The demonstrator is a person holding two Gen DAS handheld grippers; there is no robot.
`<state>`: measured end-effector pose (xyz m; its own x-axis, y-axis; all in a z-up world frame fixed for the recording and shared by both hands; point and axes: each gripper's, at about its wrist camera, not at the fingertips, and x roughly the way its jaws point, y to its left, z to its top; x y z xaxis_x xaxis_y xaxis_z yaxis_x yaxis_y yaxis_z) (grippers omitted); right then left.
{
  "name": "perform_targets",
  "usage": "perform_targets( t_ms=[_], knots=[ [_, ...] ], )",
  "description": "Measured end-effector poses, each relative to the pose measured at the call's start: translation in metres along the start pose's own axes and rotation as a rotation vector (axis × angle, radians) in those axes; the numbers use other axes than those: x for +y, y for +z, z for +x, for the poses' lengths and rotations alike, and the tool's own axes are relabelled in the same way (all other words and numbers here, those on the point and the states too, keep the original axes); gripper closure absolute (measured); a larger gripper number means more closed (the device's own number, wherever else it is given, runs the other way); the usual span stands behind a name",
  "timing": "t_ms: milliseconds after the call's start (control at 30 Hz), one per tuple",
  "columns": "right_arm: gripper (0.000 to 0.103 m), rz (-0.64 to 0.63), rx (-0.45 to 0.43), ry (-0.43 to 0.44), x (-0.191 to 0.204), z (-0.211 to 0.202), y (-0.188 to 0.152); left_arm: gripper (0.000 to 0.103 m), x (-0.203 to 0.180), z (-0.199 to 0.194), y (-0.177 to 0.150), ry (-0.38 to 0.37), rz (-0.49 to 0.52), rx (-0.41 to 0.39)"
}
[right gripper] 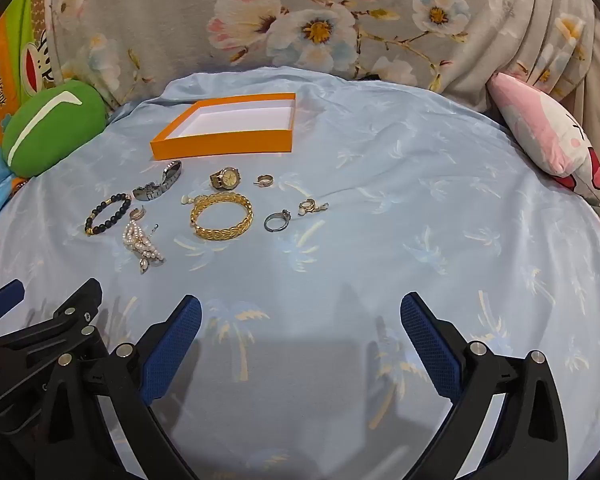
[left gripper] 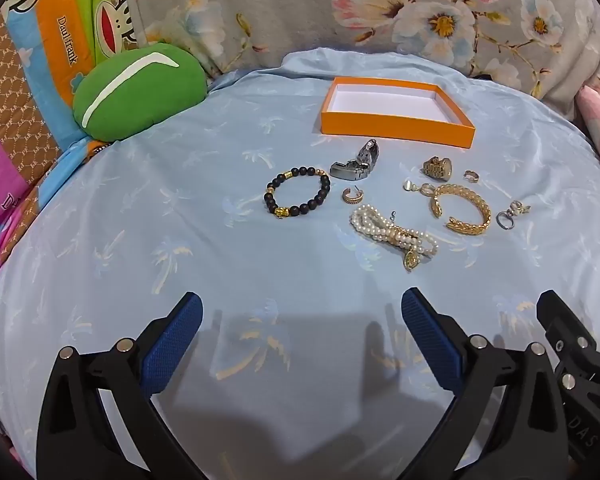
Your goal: Organize jewelry
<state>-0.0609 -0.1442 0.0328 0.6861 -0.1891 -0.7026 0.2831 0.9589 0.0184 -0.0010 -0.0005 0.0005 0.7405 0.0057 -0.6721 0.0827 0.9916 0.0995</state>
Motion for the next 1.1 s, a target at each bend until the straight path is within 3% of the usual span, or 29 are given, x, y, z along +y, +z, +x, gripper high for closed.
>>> perform_targets(
  t_ms=[1100],
  knots=[
    [0.005,0.004,0.003,-0.004,-0.0027,0.0028,0.0020,0.006,-0.0024,0.0039,0.0010,-0.009,-0.001,0.019]
  ],
)
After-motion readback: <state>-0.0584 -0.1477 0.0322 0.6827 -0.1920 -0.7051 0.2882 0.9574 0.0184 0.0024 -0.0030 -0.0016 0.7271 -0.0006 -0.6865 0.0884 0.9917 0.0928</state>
